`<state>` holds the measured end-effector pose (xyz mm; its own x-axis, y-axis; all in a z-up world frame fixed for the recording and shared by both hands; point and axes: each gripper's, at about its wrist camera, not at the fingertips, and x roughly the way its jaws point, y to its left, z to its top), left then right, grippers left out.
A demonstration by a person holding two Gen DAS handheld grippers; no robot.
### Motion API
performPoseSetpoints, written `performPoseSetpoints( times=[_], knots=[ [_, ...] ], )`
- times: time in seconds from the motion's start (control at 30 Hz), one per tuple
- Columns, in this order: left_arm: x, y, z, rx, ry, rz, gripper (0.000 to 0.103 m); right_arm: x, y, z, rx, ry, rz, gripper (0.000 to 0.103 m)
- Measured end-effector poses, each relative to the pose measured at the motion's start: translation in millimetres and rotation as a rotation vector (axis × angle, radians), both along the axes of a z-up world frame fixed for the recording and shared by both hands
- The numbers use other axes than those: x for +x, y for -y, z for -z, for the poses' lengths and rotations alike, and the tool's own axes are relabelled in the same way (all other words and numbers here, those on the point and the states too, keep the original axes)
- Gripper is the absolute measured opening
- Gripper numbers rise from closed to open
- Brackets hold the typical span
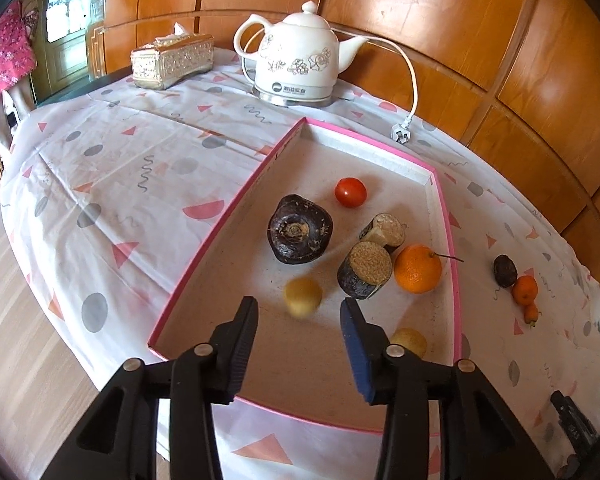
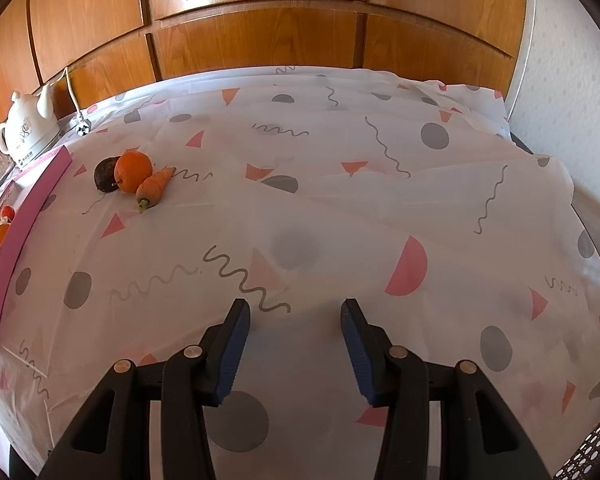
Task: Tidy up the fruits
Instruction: 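Reach the right gripper to the orange carrot and grasp it, then carry the carrot into the tray and open the right gripper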
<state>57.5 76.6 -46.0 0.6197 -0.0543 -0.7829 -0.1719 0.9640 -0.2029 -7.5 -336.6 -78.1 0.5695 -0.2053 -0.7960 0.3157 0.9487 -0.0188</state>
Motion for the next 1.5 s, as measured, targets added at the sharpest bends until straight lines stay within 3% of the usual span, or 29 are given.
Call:
performPoseSetpoints(
  times=[0.07,0.27,0.7,0.93,1.07,1.13,1.33,1.5],
  knots=[
    [-4,-1,-1,-0.005,0.006,-0.005,0.054,0,0,0,-0.001,-0.001,-0.001,0.048],
    [-18,2,-6,0.013,0.033,0.011,0.062,9,-7,-5,0.022,0.009,-0.044,0.048],
    [-27,-4,-10,-0.002,0.048,-0.010,0.066,73,-46,-26,0.141,0.038,-0.234,0.048],
    [-29,-5,-10,-0.001,0.054,-0.008,0.069,114,-63,-17,0.116,-0.026,-0.285,0.035],
    [-27,-6,-9,0.003,0.050,-0.007,0.069,134,-65,-10,0.119,-0.057,-0.287,0.035],
    [-27,-6,-9,0.006,0.052,-0.006,0.069,142,-66,-5,0.108,-0.072,-0.284,0.024],
    [-26,-9,-7,-0.005,0.047,-0.014,0.070,133,-67,-5,0.069,-0.074,-0.296,0.023],
    [-28,-11,-9,-0.009,0.056,-0.017,0.070,109,-59,-8,0.103,-0.058,-0.278,0.023]
  ],
)
